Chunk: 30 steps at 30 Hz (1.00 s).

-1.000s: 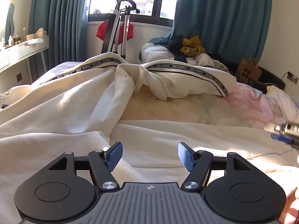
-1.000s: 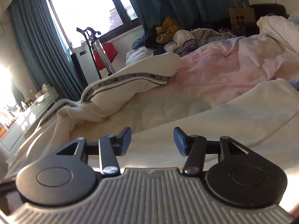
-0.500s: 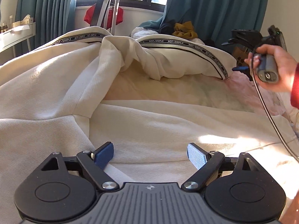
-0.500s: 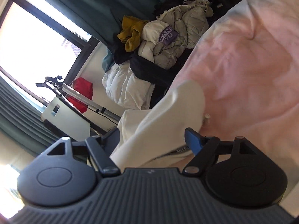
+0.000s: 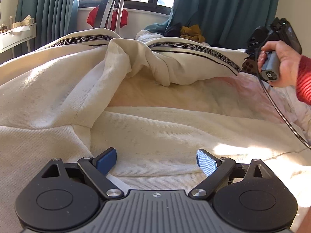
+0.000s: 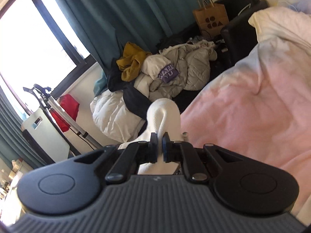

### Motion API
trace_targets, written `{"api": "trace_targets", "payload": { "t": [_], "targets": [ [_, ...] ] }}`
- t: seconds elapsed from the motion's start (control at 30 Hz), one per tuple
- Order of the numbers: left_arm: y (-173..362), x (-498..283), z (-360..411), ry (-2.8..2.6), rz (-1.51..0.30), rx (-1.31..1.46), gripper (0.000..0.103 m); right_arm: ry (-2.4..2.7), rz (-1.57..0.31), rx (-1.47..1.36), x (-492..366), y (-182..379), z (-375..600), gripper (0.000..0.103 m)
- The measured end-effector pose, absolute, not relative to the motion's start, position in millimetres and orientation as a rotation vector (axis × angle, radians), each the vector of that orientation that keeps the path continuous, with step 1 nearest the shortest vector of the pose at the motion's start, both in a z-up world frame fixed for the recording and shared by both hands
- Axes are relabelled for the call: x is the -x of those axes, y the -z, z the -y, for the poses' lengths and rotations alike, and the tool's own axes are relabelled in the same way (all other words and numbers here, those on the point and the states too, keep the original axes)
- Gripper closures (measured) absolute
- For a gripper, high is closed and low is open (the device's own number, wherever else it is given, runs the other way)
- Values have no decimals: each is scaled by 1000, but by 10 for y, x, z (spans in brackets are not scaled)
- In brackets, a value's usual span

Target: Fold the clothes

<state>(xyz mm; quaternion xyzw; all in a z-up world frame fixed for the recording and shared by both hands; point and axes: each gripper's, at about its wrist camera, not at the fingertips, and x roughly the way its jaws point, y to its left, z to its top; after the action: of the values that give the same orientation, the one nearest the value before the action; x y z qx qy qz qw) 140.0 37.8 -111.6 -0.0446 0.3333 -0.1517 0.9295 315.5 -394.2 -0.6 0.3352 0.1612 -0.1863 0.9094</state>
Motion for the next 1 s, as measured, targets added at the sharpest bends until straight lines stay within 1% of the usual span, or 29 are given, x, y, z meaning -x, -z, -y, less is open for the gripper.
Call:
{"api": "trace_targets", "payload": {
  "t": [0.27,0.37,0.47,0.57,0.67,0.9,1.0],
  "targets": [
    [917,-1325,-512,288,-644,136,12,388,-82,-508,-2080,-1164,3773,95],
    [836,-1270,-541,294,-620,144,12,443,-11,-465,-1843,-1546,3786,95],
    [815,-1254,-528,298,-613,133,12,520,-6,-407,-1862,-1721,3881,95],
    [809,-1258,-520,301,-611,119,12,606,-58,-378,-2099,-1645,4080,95],
    [858,-1336,-530,294,-629,112,12,694,-118,-370,-2427,-1378,4313,95],
    [982,-1511,-593,273,-648,130,12,826,-288,-433,-3266,-541,4818,95],
    [1072,-1618,-623,268,-664,148,12,815,-309,-397,-3594,-220,4907,95]
  ]
}}
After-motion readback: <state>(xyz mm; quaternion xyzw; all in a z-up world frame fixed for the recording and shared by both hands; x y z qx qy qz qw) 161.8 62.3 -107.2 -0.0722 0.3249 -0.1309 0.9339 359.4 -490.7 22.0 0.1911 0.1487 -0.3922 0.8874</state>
